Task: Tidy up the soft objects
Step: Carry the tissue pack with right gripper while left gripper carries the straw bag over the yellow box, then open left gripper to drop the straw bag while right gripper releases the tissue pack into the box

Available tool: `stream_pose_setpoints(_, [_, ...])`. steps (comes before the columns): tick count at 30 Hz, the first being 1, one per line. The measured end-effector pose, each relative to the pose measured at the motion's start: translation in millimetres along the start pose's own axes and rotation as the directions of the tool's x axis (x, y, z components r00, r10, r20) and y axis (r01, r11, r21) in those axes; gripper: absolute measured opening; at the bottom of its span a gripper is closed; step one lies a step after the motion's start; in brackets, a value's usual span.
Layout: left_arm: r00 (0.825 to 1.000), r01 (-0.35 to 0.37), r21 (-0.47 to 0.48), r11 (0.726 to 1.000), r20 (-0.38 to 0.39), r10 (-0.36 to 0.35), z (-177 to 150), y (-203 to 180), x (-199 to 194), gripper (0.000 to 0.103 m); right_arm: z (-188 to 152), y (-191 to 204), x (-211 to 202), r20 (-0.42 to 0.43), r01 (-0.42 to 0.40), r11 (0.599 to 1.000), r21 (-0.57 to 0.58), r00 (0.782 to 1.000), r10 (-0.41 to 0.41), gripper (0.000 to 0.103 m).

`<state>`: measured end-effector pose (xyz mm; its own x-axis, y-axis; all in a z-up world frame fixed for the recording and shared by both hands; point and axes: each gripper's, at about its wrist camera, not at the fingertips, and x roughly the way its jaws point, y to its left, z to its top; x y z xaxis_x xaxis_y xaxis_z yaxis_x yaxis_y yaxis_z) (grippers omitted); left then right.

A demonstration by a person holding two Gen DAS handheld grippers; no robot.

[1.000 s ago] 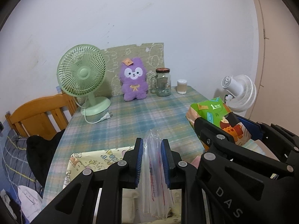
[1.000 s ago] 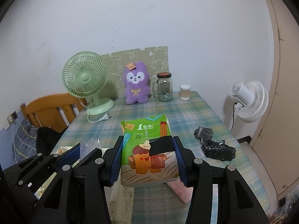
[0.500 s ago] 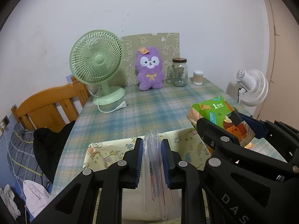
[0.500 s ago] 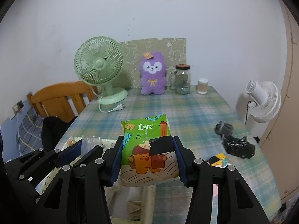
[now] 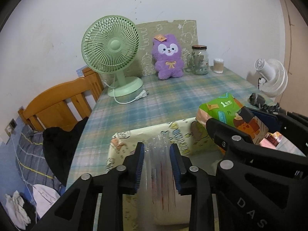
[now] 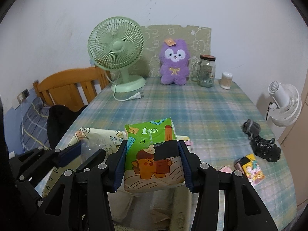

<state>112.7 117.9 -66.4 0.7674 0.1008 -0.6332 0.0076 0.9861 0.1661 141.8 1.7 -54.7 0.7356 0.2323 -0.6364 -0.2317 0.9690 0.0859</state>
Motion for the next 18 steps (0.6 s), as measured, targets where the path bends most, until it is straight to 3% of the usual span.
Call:
stream_pose_setpoints(7, [1.0, -0.017, -0.029, 0.999, -0.026, 0.016, -4, 12, 7, 0.049, -2, 11, 14, -0.035, -0.038, 0.999, -0.008, 0.999, 0.038, 0.054])
stream_pose_setpoints(11, [1.0, -0.005, -0.04, 0.999, -0.03, 0.004, -5, 15, 7, 0.069, -3, 14, 20, -0.054, -0.074, 0.997, -0.005, 0.996, 0.074, 0.056])
stream_pose_setpoints(16, [1.0, 0.002, -0.044, 0.999, -0.026, -0.003, -5, 15, 6, 0.081, -3, 16, 20, -0.054, -0.08, 0.997, -0.009, 0.995, 0.079, 0.065])
stream_pose_setpoints(18, [1.0, 0.006, -0.041, 0.999, -0.02, -0.007, -5, 13, 3, 0.085, -3, 15, 19, -0.049, -0.073, 0.997, -0.008, 0.996, 0.073, 0.076])
